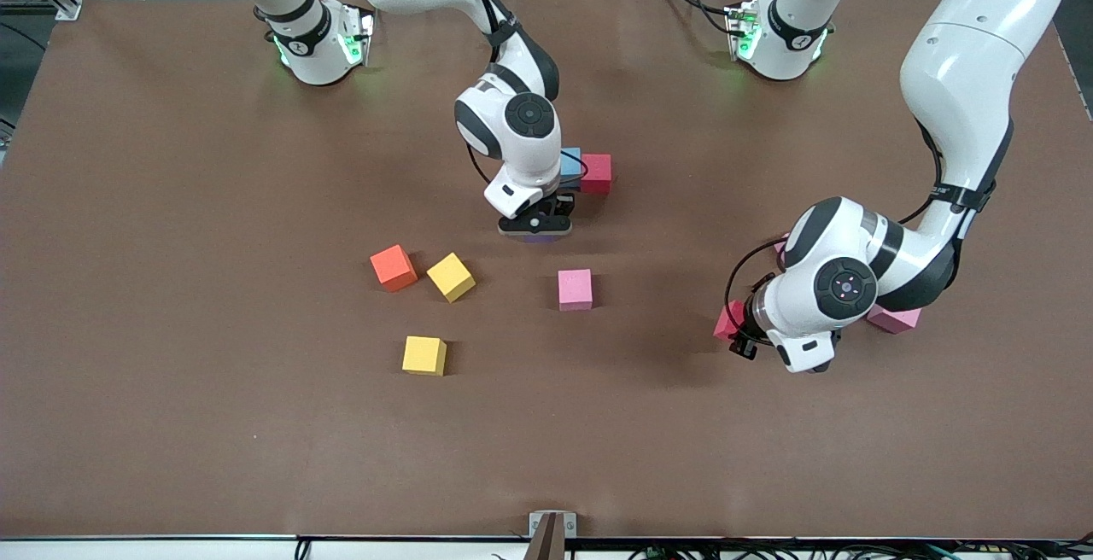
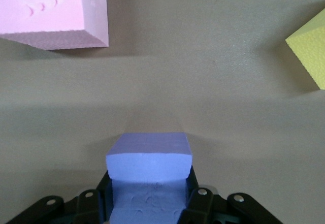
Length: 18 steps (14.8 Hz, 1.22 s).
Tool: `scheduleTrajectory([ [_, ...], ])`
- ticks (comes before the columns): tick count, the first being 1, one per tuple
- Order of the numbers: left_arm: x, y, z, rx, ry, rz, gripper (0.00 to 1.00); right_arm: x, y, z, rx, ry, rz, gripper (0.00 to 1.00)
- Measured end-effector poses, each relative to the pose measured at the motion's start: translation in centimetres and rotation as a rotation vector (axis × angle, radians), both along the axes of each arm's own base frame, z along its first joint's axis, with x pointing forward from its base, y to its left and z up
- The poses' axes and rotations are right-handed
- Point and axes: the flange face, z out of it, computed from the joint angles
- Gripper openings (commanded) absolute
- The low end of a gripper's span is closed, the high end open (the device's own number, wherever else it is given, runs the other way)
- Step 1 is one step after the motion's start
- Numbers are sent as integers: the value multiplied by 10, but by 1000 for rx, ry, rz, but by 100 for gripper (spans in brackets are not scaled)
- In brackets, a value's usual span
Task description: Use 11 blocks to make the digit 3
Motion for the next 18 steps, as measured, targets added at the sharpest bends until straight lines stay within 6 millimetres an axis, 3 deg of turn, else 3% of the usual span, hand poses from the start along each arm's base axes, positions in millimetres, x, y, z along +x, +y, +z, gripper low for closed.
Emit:
scheduleTrajectory([
  [1,0,0,0,0,0,0,28,0,0,0,0,0,0,73],
  [2,0,0,0,0,0,0,28,0,0,0,0,0,-1,96],
  [3,0,0,0,0,-1,0,28,0,0,0,0,0,-2,100],
  [13,0,0,0,0,-1,1,28,5,-4,3,-7,0,-11,100],
  [15,0,0,0,0,-1,1,28,13,-12,17,-25,14,-31,100],
  [18,0,0,0,0,-1,1,28,35,-33,60,-26,30,-79,100],
])
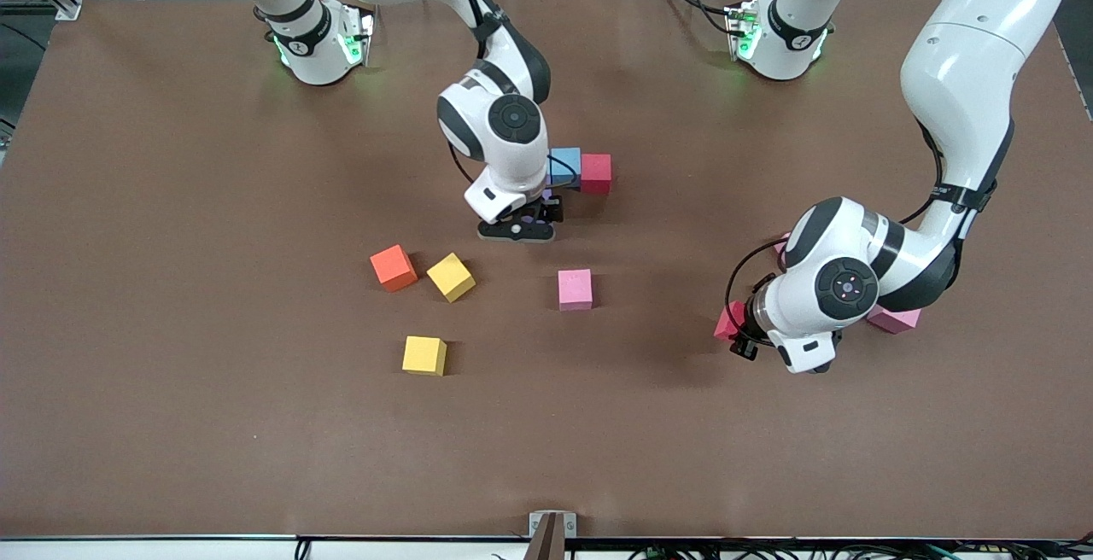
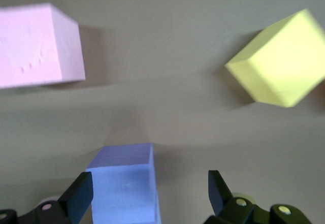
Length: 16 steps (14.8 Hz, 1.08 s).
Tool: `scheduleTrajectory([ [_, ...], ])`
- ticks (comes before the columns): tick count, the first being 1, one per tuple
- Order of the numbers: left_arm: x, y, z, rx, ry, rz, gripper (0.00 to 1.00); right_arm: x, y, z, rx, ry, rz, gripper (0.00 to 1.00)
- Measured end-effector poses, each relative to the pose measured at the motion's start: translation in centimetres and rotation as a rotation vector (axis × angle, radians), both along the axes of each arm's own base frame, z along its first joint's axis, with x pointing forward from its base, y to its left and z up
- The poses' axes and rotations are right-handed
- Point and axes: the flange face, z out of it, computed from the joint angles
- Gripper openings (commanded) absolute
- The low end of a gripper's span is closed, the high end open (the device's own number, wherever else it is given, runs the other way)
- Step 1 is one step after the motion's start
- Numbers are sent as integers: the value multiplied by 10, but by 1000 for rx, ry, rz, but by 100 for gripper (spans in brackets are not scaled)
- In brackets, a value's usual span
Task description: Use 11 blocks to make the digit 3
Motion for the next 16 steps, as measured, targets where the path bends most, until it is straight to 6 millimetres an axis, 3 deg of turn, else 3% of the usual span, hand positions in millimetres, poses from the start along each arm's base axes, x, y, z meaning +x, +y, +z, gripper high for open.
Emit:
scheduleTrajectory([
  [2,0,0,0,0,0,0,28,12,-15,27,10,1,-31,100],
  [5,0,0,0,0,0,0,28,27,-35,46,20,-1,-70,100],
  [7,0,0,0,0,0,0,28,38,-52,47,7,13,-102,100],
  [12,0,0,0,0,0,0,28,75,-122,42,-106,42,-190,100],
  [16,0,-1,0,0,0,-1,28,80,-134,37,-126,29,-346,100],
])
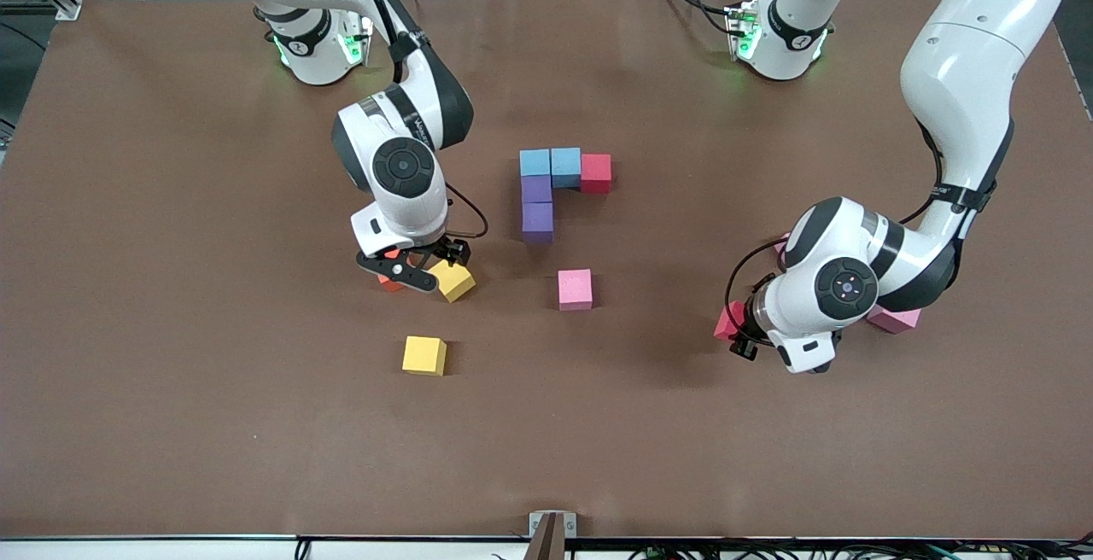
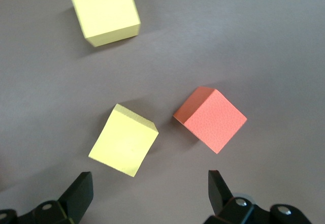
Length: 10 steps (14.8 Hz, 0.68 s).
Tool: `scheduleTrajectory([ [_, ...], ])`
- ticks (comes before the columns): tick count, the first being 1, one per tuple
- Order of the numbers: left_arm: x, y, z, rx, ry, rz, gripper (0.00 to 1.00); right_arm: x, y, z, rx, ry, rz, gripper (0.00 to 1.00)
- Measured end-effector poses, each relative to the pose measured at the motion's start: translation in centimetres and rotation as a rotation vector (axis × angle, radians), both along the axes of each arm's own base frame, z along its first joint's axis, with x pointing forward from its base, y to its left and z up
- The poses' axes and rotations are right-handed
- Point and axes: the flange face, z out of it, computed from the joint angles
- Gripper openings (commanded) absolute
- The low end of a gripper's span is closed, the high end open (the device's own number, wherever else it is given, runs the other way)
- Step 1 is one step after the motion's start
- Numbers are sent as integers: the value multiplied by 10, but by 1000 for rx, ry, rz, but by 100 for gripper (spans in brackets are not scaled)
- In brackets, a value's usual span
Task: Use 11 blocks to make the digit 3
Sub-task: 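Lower the right gripper and grasp the yellow cube beside the orange cube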
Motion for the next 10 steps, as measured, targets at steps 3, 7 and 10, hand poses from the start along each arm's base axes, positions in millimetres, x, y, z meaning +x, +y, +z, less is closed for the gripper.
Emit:
scheduleTrajectory([
  [3,0,-2,0,0,0,-2,28,7,-4,-9,60,-18,-202,100],
  [7,-1,-2,0,0,0,-4,28,14,-4,-37,120,-29,-373,100],
  [10,-1,-3,0,0,0,-4,28,13,0,-64,120,-39,-399,100],
])
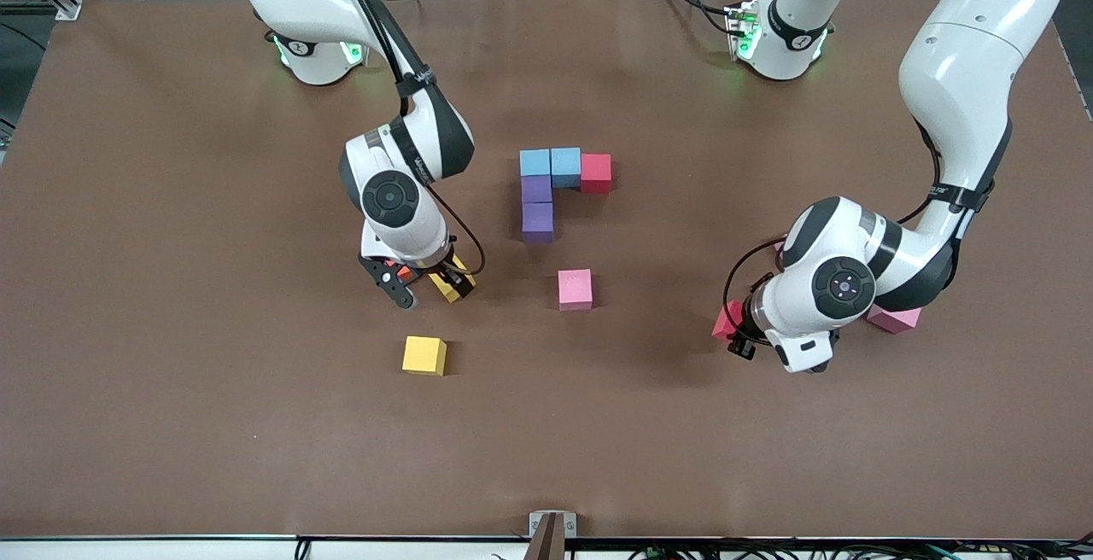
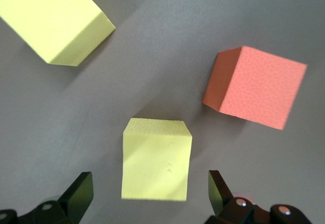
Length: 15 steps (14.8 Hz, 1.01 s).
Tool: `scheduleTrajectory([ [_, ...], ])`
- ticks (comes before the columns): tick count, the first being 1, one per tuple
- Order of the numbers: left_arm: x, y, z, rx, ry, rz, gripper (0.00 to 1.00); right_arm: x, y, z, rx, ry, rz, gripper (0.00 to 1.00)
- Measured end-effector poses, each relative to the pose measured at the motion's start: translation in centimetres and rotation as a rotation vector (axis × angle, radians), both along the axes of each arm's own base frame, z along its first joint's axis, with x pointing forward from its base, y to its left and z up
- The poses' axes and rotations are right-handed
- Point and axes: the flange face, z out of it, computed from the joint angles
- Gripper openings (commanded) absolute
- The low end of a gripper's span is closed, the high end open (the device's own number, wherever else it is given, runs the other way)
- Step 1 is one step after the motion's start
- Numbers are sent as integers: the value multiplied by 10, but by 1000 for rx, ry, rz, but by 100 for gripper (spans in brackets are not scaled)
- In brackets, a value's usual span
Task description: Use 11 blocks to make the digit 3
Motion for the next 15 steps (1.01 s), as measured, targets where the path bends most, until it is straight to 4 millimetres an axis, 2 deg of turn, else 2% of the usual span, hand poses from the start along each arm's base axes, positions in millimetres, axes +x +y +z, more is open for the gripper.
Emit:
scheduleTrajectory([
  [3,0,0,0,0,0,3,28,-1,1,-24,3,-14,-8,100],
  [5,0,-1,0,1,0,21,28,-2,2,-32,5,-14,-13,99],
  [8,-6,-11,1,-5,9,55,28,-2,2,-34,5,-12,-13,90],
  [13,-30,-43,-4,-12,47,106,27,-3,1,-37,1,-7,-13,89],
  [14,-38,-49,-5,-10,57,110,27,-3,1,-37,1,-7,-13,84],
  [15,-47,-56,-7,-5,63,113,27,-3,1,-37,1,-7,-14,73],
])
